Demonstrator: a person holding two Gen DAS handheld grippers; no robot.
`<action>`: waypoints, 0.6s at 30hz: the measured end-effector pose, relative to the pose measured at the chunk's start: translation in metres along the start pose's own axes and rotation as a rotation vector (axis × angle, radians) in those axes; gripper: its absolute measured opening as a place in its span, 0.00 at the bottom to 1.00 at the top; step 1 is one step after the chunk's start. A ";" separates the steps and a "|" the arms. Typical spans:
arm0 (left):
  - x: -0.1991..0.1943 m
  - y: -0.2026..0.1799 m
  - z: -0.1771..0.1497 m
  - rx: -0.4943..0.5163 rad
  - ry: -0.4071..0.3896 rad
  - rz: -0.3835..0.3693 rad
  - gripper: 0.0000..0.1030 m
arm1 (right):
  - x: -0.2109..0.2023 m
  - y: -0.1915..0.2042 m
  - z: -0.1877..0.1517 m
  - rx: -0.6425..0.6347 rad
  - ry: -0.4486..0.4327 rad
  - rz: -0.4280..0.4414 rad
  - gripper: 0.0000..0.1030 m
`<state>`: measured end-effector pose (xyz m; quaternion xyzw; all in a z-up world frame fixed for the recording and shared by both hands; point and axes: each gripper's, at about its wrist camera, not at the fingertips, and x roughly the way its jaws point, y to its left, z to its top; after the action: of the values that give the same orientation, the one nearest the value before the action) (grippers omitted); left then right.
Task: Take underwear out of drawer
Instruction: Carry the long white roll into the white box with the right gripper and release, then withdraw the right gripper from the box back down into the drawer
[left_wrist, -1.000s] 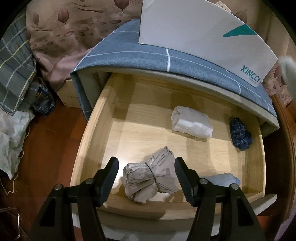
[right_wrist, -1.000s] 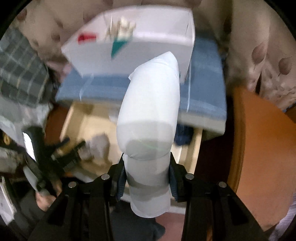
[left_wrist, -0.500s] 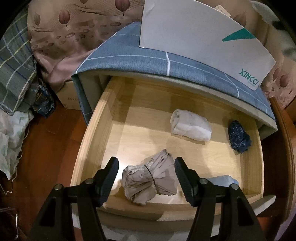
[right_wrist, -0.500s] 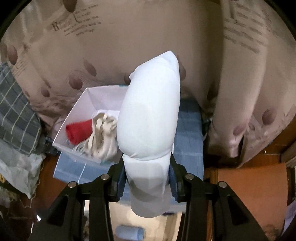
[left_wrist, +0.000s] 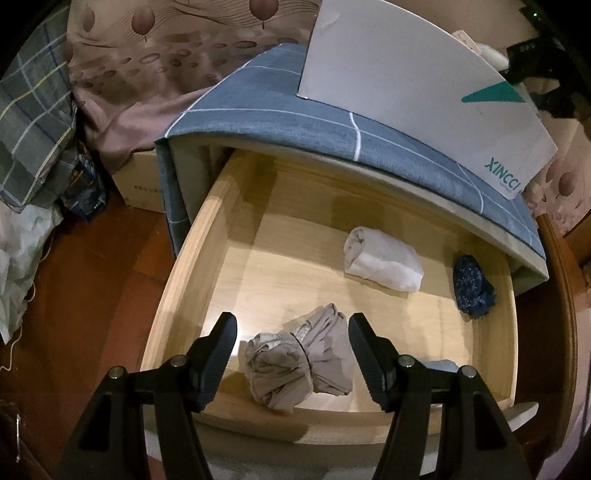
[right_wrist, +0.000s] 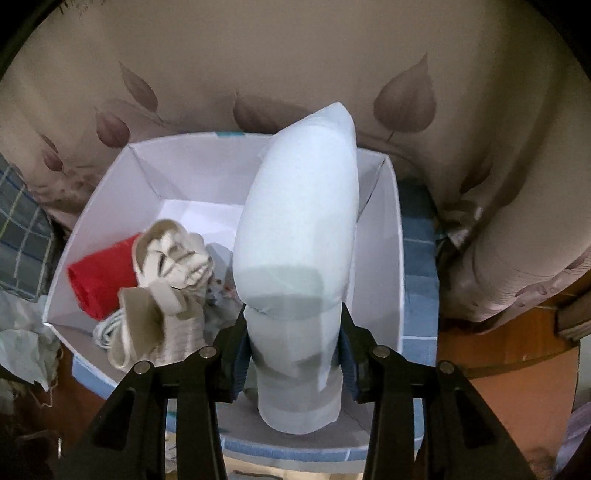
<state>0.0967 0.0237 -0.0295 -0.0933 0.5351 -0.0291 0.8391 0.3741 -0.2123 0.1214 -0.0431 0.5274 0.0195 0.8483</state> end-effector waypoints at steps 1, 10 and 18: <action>0.000 0.000 0.000 0.001 0.001 -0.001 0.63 | 0.005 0.000 0.000 0.003 0.010 0.003 0.38; 0.000 0.002 0.000 -0.006 0.005 -0.011 0.63 | 0.033 0.002 -0.002 0.008 0.065 -0.011 0.44; 0.003 0.000 0.000 -0.010 0.015 -0.015 0.63 | 0.002 -0.004 -0.012 0.014 0.017 0.022 0.50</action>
<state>0.0976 0.0229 -0.0320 -0.1013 0.5407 -0.0336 0.8344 0.3642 -0.2176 0.1147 -0.0316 0.5352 0.0250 0.8438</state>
